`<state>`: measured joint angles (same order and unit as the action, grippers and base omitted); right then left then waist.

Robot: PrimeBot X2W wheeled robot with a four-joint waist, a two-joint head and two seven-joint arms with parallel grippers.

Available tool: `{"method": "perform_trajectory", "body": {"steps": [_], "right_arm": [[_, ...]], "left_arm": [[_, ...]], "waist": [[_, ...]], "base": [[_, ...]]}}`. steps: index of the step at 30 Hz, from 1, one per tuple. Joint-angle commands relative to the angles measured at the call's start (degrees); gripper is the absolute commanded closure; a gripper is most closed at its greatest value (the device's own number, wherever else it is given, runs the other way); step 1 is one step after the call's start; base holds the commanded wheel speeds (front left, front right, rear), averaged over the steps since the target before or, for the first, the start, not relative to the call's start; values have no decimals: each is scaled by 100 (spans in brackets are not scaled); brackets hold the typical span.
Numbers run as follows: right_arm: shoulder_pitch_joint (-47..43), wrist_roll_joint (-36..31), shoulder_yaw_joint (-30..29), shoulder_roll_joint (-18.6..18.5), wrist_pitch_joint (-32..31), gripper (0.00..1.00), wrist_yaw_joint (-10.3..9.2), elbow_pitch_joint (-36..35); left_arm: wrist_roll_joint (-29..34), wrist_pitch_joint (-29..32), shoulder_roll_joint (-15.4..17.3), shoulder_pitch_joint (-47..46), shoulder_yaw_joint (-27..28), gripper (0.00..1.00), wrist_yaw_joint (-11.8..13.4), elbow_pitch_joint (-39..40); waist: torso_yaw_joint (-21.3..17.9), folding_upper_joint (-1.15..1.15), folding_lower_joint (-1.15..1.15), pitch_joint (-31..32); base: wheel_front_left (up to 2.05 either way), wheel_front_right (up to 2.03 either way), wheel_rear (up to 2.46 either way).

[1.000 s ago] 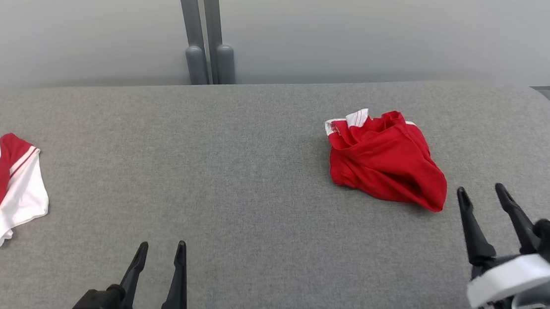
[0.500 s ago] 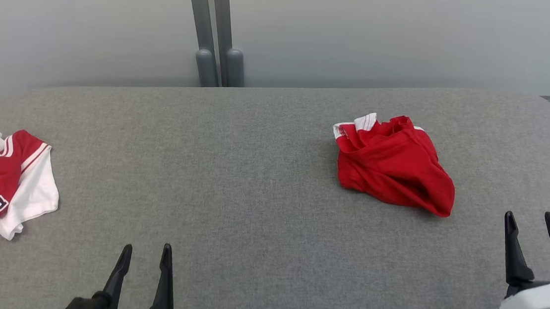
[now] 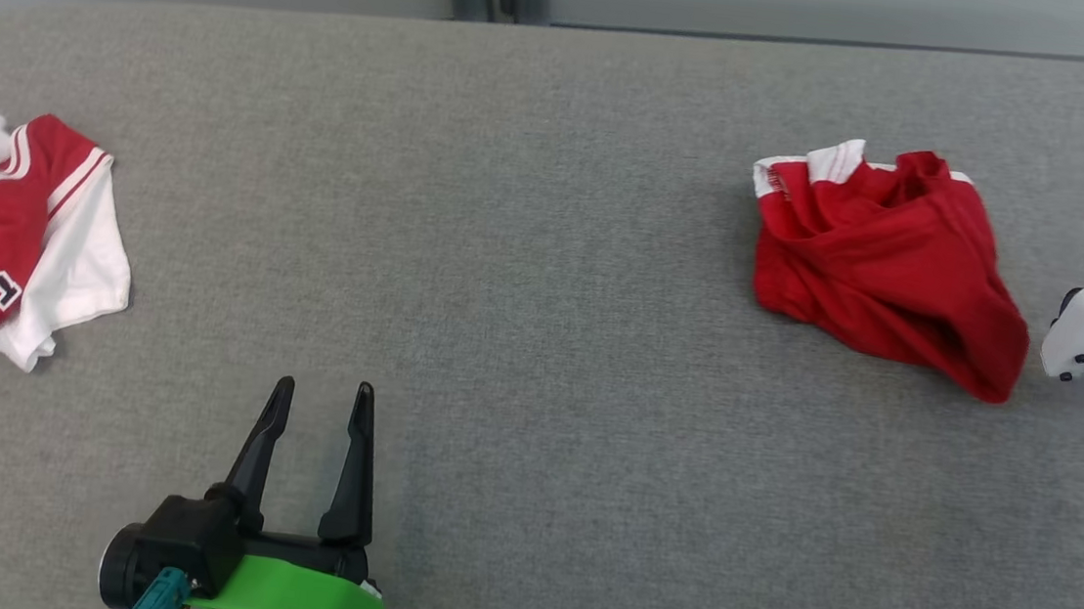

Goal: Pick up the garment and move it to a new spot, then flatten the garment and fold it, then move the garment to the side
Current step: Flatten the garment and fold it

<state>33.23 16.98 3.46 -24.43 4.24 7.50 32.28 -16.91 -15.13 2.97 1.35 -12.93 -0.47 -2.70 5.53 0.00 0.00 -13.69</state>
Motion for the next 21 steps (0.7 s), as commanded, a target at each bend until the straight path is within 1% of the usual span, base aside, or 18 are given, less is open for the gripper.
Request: {"method": "perform_trajectory", "body": {"steps": [1,6,12,15,21], "right_arm": [[134,78,134,-99,-93,100,-2,177],[362,532,682,-343,-205,100,-2,527],[414,1232,1220,-660,-460,100,-2,621],[364,1662,1510,-841,-600,100,-2,404],[94,2534,2179,-1260,-736,100,-2,-281]], "left_arm": [[-36,-1,-1,-100,-10,0,37,5],[-141,-1,-3,-83,-50,0,102,-5],[-229,-1,-2,-123,-97,0,151,-27],[-241,-1,-2,-141,-94,0,181,-19],[-261,-1,-1,-33,-54,0,202,-25]], "waist": [[632,0,0,-630],[760,0,0,-640],[722,0,0,-549],[664,0,0,-533],[513,0,0,-440]], "base": [[0,0,0],[0,0,0],[0,0,0],[0,0,0],[0,0,0]]}}
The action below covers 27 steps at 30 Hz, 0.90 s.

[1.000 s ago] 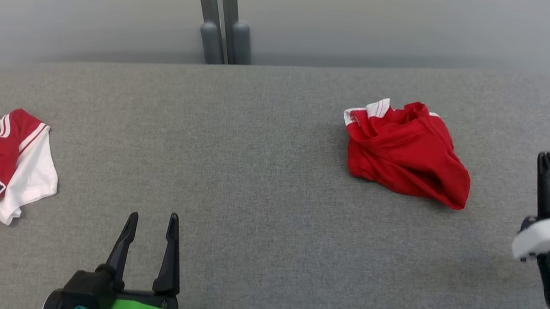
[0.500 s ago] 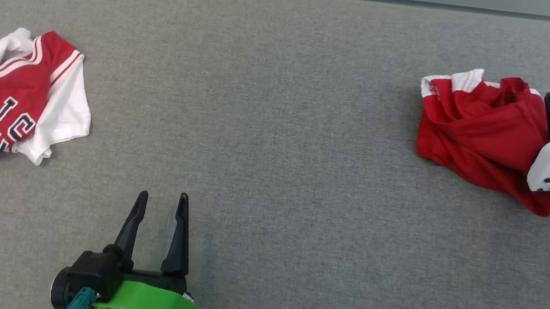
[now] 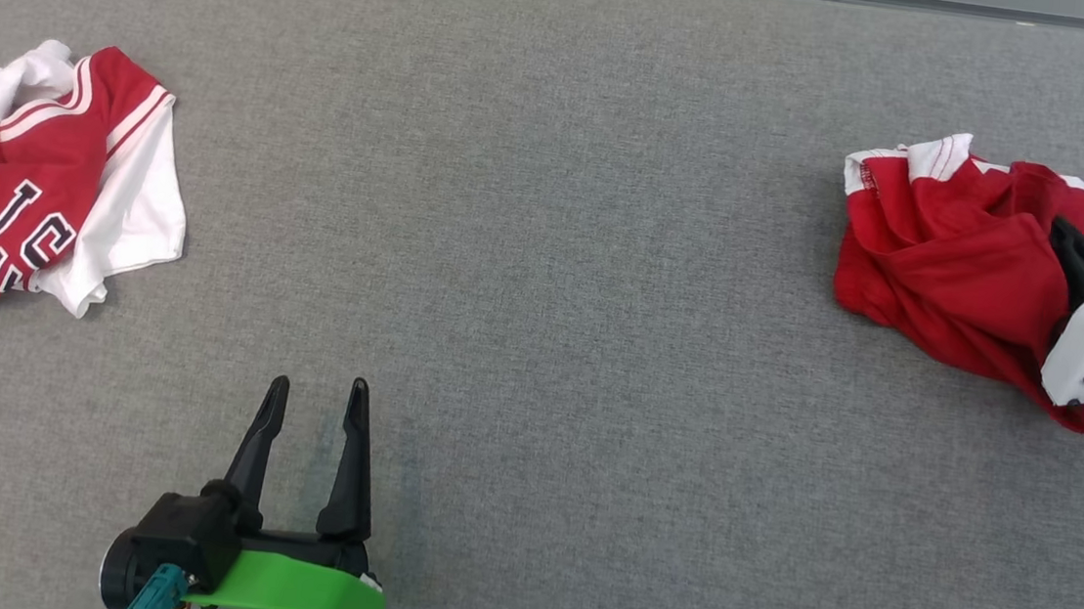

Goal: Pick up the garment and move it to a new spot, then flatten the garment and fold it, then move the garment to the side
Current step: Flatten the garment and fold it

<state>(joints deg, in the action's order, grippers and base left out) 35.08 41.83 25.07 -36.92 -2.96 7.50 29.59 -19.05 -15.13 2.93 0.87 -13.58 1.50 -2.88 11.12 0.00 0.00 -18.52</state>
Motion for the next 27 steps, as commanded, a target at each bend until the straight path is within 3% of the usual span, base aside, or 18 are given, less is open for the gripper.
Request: {"method": "perform_trajectory", "body": {"steps": [1,6,16,27], "right_arm": [[-143,190,98,-69,-69,100,-2,-99],[-346,801,574,-340,-274,100,-2,-573],[-441,1404,1583,-590,-65,100,-1,-1332],[-538,1595,2545,-439,148,100,-1,-1499]], "left_arm": [[-48,-1,4,33,20,0,11,-8],[-41,-1,5,43,60,0,-6,-3],[-11,-1,5,27,109,0,-23,-29],[-98,-1,6,233,113,0,67,-84]], "waist": [[-71,0,0,60],[-182,0,0,95],[-243,0,0,156],[-401,0,0,578]], "base": [[0,0,0],[0,0,0],[0,0,0],[0,0,0]]}}
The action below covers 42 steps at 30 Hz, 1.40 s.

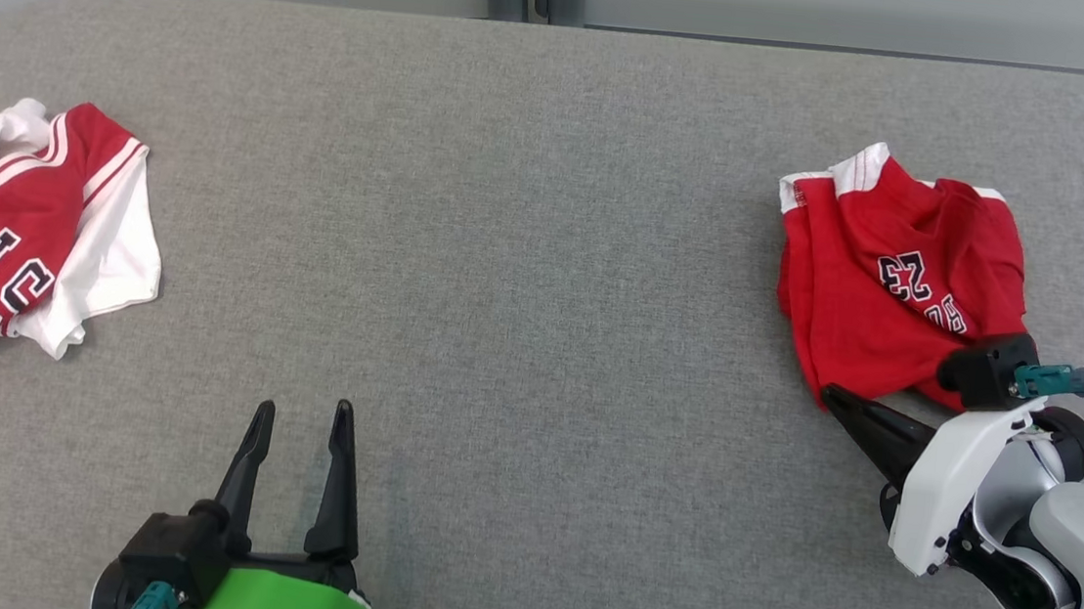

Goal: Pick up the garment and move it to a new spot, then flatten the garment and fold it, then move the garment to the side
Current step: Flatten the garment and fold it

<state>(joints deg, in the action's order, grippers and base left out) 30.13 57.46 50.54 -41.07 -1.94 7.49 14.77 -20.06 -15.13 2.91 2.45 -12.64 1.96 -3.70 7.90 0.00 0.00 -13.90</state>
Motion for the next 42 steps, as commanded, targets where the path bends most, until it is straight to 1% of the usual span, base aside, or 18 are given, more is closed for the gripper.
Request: {"method": "perform_trajectory", "body": {"steps": [1,4,7,10,15,16,17,18,20,21,24,28,33,34,35,36,39,42], "right_arm": [[-46,49,53,-18,85,100,0,-27],[-95,65,137,-65,314,100,0,-49],[-217,45,5,-133,719,100,0,18],[-511,-42,-282,-177,1235,100,0,157],[-1177,-382,-954,-227,1634,100,0,284],[-1327,-493,-1201,-208,1680,67,0,288],[-1478,-600,-1411,-166,1691,46,0,291],[-1666,-805,-1667,-97,1712,0,0,255],[-1959,-1243,-2472,155,1718,0,0,105],[-2406,-1736,-3215,454,1714,0,0,-78],[-3059,-2375,-4154,997,1715,0,0,-449],[-3563,-2849,-4720,1459,1716,0,0,-714],[-3508,-2920,-4920,1669,1715,0,0,-640],[-3397,-2916,-4906,1654,1715,55,0,-594],[-3269,-2894,-4914,1654,1715,84,0,-538],[-3110,-2845,-4889,1644,1715,100,0,-436],[-2486,-2757,-4811,1582,1703,100,0,-212],[-1681,-2709,-4635,1389,1618,100,-1,69]], "left_arm": [[0,-1,7,95,27,0,19,-7],[-3,-1,8,190,65,0,35,-25],[19,-1,9,313,146,0,47,-24],[52,-1,9,478,273,0,57,-18],[112,-1,9,715,482,0,54,36],[141,-1,9,743,527,0,45,65],[154,-1,9,772,569,0,37,75],[159,-1,9,813,621,0,28,83],[209,-1,9,853,715,0,2,117],[265,-1,9,899,785,0,-37,119],[317,-1,9,922,853,0,-100,130],[381,-1,9,920,912,0,-160,105],[407,-1,8,753,892,0,-212,120],[427,-1,9,682,880,0,-231,142],[442,-1,9,630,876,0,-234,159],[466,-1,9,576,866,0,-249,176],[488,-1,9,405,829,0,-281,238],[543,-1,8,149,762,0,-349,300]], "waist": [[-109,0,0,170],[-217,0,0,394],[-327,0,0,683],[-462,0,0,1033],[-668,0,0,1431],[-709,0,0,1464],[-746,0,0,1492],[-791,0,0,1518],[-882,0,0,1543],[-931,0,0,1554],[-958,0,0,1553],[-958,0,0,1498],[-836,0,0,1284],[-793,0,0,1174],[-762,0,0,1077],[-727,0,0,934],[-631,0,0,512],[-495,0,0,-7]], "base": [[0,0,0],[0,0,0],[0,0,0],[0,0,0],[0,0,0],[0,0,0],[0,0,0],[0,0,0],[0,0,0],[0,0,0],[0,0,0],[0,0,0],[0,0,0],[0,0,0],[0,0,0],[0,0,0],[0,0,0],[0,0,0]]}}
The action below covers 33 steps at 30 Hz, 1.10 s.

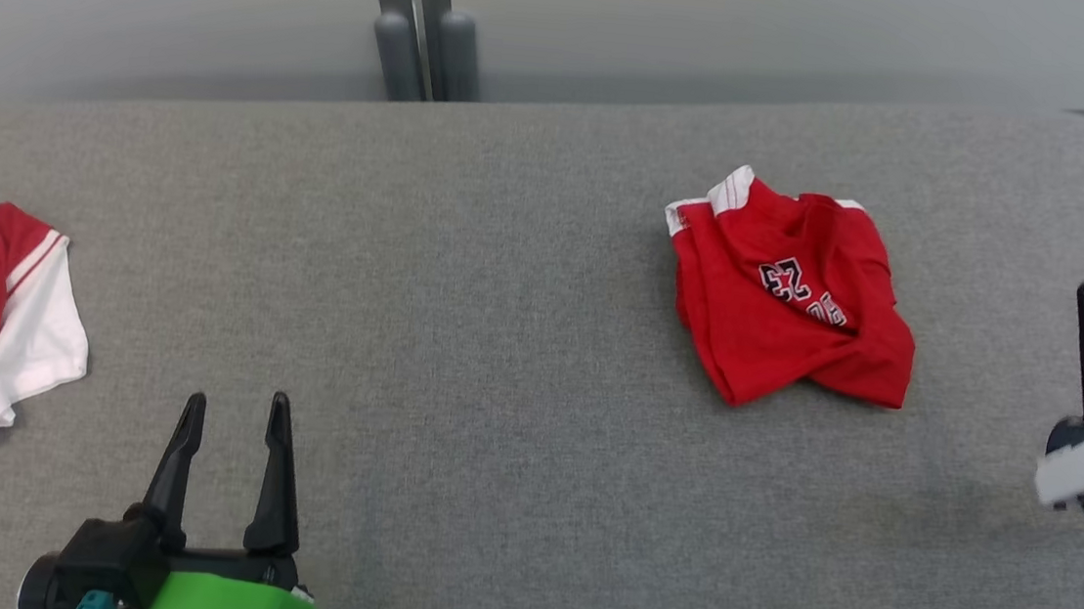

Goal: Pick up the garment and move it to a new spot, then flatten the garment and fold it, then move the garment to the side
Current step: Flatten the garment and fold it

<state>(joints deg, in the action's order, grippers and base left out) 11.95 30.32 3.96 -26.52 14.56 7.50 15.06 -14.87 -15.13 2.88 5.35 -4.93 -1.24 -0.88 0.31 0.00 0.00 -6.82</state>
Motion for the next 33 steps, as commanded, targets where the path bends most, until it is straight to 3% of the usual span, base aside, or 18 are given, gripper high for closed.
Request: {"method": "perform_trajectory", "body": {"steps": [1,8,13,17,25,33], "right_arm": [[355,-30,95,-134,-59,100,-2,141],[1776,58,987,-533,-370,100,-2,1152],[2491,497,1837,-790,-638,100,-2,1841],[2740,831,2339,-1059,-810,100,-2,2009],[2978,1574,3378,-1616,-966,100,-2,1661],[3174,2366,4328,-2100,-722,100,0,970]], "left_arm": [[40,-1,11,-201,-38,0,-43,30],[108,-1,11,-584,-186,0,-90,23],[33,-1,10,-649,-284,0,-53,20],[-30,-1,10,-658,-334,0,-16,38],[-164,-1,10,-740,-418,0,94,62],[-134,-1,11,-757,-425,0,132,6]], "waist": [[312,0,0,-842],[767,0,0,-1433],[1048,0,0,-1613],[1138,0,0,-1682],[1106,0,0,-1802],[990,0,0,-1753]], "base": [[0,0,0],[0,0,0],[0,0,0],[0,0,0],[0,0,0],[0,0,0]]}}
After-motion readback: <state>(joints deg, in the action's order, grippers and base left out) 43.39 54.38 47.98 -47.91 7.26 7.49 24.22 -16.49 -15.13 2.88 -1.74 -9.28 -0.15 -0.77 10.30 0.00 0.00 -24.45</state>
